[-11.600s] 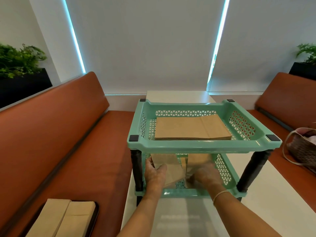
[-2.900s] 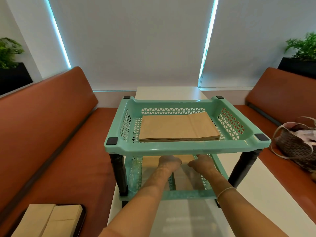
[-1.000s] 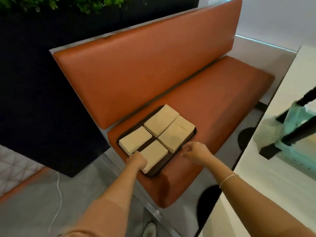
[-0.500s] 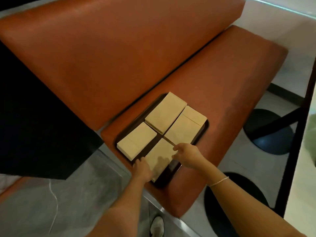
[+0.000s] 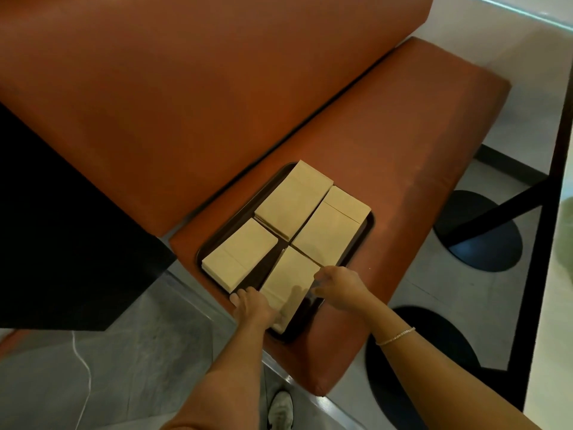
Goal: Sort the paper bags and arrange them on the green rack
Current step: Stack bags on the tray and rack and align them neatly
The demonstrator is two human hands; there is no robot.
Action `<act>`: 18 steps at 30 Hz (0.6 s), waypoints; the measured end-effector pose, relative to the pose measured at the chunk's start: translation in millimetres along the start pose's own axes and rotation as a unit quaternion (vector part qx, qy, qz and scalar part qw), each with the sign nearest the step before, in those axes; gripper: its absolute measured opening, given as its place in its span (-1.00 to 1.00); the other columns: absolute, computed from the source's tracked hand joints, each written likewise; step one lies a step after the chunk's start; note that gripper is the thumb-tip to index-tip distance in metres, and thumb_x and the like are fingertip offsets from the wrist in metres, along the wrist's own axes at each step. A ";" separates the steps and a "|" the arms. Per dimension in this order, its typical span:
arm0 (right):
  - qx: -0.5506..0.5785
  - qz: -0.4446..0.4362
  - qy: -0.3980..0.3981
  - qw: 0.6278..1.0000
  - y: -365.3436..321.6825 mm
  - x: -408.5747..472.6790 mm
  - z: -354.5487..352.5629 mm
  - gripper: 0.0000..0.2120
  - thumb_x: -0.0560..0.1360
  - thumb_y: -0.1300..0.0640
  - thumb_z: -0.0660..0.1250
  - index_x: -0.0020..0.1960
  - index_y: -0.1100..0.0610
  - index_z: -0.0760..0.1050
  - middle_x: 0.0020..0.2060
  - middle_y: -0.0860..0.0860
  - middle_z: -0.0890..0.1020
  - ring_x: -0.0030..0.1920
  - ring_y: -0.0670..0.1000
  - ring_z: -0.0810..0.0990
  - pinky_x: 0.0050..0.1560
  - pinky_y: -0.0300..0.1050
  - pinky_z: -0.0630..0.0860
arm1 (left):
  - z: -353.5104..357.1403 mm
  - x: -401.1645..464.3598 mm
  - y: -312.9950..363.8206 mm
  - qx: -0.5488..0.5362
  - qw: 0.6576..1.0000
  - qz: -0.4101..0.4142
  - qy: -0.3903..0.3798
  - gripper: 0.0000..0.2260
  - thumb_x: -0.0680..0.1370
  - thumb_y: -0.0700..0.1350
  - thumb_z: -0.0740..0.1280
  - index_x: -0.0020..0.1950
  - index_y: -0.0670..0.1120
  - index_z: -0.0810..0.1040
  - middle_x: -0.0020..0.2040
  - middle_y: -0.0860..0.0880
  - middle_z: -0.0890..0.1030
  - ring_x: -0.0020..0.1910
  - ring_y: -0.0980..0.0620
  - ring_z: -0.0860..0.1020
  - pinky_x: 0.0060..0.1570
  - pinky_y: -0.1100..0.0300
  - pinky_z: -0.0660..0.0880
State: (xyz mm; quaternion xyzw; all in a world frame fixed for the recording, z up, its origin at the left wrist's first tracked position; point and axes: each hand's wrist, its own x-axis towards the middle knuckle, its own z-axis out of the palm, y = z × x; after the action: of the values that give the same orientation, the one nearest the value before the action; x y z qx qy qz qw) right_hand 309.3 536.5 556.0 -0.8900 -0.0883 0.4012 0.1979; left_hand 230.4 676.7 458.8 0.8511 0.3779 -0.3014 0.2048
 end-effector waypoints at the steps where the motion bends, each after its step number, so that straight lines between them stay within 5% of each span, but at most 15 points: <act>1: 0.000 0.000 0.001 1.000 0.4 0.7 0.5 -0.62 0.53 0.07 0.31 0.32 0.10 0.41 0.18 0.00 0.54 -0.06 -0.11 0.44 -0.09 -0.33 0.41 | -1.0 0.2 0.3 -0.002 1.000 -0.007 -0.004 -0.22 0.33 0.12 0.50 0.38 -0.17 0.25 0.33 -0.12 0.33 0.31 -0.06 0.25 0.17 0.18 0.36; 14: 0.018 0.010 0.004 1.000 1.2 4.3 5.3 -0.63 0.52 0.08 0.32 0.31 0.10 0.42 0.16 0.03 0.55 0.03 -0.05 0.53 -0.04 -0.28 0.47 | -1.5 3.5 5.4 -0.079 0.996 -0.026 -0.021 -0.22 0.31 -0.03 0.55 0.39 -0.15 0.20 0.26 -0.17 0.43 0.25 -0.11 0.42 0.15 0.08 0.47; 18: 0.028 0.013 0.008 0.999 3.8 2.6 2.1 -0.64 0.53 0.08 0.32 0.30 0.09 0.42 0.13 0.03 0.57 -0.06 -0.09 0.50 -0.08 -0.30 0.44 | -1.6 2.0 6.9 -0.041 0.999 0.022 -0.013 -0.38 0.37 -0.03 0.52 0.31 -0.11 0.31 0.25 -0.14 0.48 0.25 -0.11 0.44 0.15 0.07 0.47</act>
State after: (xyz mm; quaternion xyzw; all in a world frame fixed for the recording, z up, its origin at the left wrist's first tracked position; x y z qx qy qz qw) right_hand 309.4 534.5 551.5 -0.8882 -0.0640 0.3991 0.2183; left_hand 237.3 674.3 459.5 0.8461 0.3684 -0.2924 0.2508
